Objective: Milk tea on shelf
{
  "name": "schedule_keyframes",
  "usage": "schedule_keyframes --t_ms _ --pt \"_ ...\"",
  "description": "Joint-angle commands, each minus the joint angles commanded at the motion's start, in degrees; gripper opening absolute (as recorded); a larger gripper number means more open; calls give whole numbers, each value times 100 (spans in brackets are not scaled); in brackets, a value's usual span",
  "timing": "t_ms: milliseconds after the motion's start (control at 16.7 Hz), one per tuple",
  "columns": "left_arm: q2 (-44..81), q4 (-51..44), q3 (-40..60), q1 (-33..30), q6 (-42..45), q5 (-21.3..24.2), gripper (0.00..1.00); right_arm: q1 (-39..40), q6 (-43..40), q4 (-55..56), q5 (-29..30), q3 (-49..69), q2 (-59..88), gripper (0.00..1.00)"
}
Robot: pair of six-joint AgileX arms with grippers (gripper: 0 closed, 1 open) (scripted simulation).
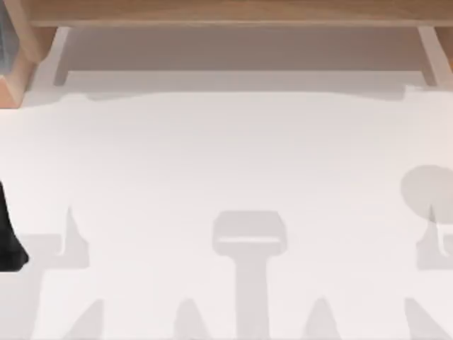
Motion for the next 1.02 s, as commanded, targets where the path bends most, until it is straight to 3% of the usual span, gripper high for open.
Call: schedule_keyframes --t_ms 420,1020 --pt "0 0 0 0 0 0 100 -335 -63 876 -309 26 926 100" --pt "0 0 0 0 0 0 100 -1790 -350 4878 -1643 131 5757 100"
